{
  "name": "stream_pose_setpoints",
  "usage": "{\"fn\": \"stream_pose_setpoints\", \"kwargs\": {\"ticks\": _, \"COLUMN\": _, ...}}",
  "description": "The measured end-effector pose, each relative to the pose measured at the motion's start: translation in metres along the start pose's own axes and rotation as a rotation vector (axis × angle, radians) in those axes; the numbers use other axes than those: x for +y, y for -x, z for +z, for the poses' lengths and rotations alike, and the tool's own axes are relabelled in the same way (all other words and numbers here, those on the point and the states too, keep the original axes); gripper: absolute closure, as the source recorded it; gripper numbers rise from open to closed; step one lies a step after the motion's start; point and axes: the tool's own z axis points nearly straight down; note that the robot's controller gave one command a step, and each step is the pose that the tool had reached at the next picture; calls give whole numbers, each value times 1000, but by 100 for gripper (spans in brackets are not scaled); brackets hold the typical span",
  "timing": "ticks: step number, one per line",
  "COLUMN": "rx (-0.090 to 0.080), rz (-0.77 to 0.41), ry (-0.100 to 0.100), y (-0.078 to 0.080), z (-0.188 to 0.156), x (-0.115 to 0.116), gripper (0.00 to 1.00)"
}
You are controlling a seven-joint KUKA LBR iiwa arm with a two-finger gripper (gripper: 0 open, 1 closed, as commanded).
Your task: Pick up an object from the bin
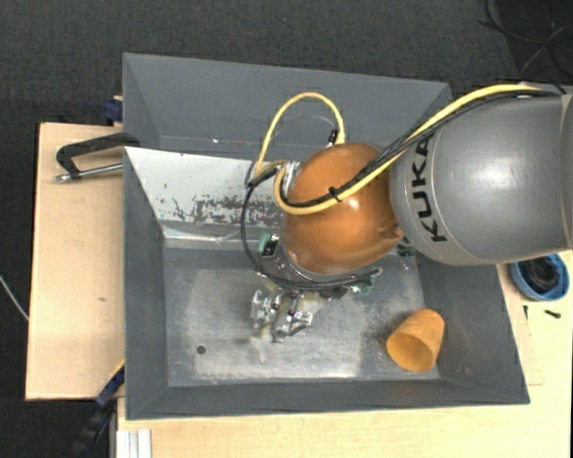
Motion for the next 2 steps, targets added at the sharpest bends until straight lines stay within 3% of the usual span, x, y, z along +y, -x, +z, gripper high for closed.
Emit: {"fn": "stream_pose_setpoints", "kwargs": {"ticks": 2, "rx": 1, "rz": 4, "ry": 1, "y": 5, "z": -61, "x": -2, "gripper": 100}}
